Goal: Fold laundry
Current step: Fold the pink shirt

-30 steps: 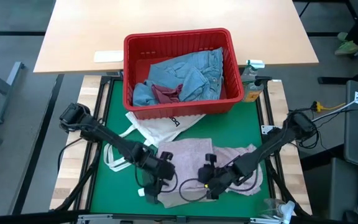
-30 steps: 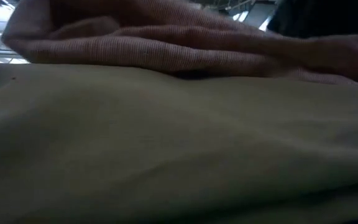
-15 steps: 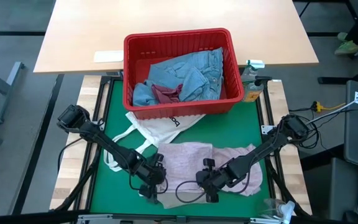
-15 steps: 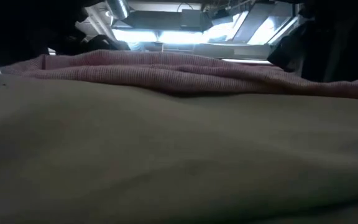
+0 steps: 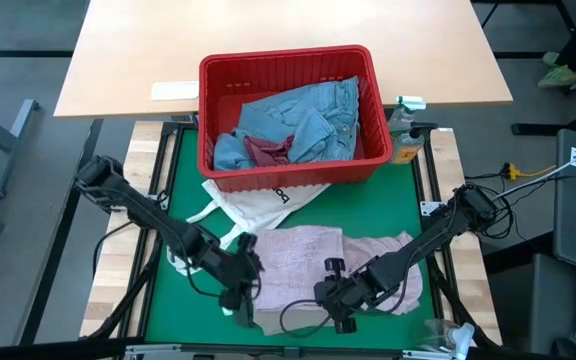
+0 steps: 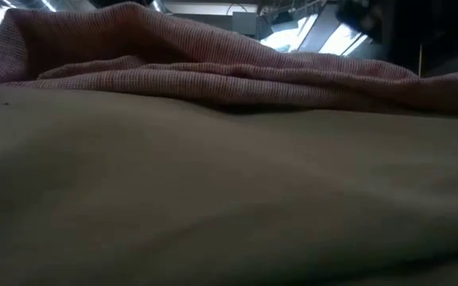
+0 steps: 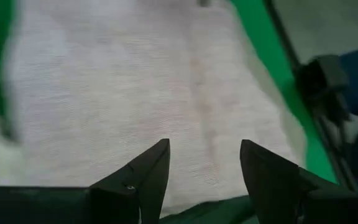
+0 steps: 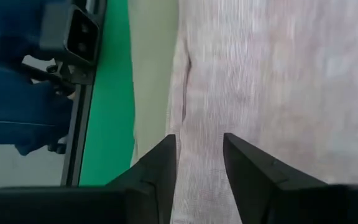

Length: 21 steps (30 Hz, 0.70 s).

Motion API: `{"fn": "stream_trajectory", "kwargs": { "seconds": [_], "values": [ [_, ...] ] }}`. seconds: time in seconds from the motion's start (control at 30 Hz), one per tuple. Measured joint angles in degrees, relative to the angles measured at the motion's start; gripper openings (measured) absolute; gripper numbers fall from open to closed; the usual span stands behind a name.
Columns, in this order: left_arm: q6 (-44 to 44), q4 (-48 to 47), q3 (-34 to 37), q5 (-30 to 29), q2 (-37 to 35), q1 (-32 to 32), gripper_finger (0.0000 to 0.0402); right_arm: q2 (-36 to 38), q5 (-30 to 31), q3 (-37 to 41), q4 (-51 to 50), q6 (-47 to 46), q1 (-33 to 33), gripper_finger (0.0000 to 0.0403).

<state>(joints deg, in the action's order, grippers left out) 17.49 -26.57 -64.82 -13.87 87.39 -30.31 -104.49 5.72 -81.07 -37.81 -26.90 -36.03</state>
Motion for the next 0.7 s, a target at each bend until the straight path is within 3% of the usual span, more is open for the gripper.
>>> {"fn": "stream_trajectory", "kwargs": {
  "seconds": [0.23,0.53,0.7],
  "values": [
    [0.49,-4.93,0.24,-1.06,-1.22,5.5,0.019,0.0,4.92,-1.23,0.46,3.62,0.02,0.0131],
    [0.96,-4.73,3.17,0.51,4.69,13.79,0.019,0.0,6.71,-1.23,0.26,3.66,0.04,0.0131],
    [8.31,-4.02,1.89,11.73,4.17,18.29,0.019,0.0,6.68,-1.23,0.21,3.68,0.04,0.0131]
  ]
}}
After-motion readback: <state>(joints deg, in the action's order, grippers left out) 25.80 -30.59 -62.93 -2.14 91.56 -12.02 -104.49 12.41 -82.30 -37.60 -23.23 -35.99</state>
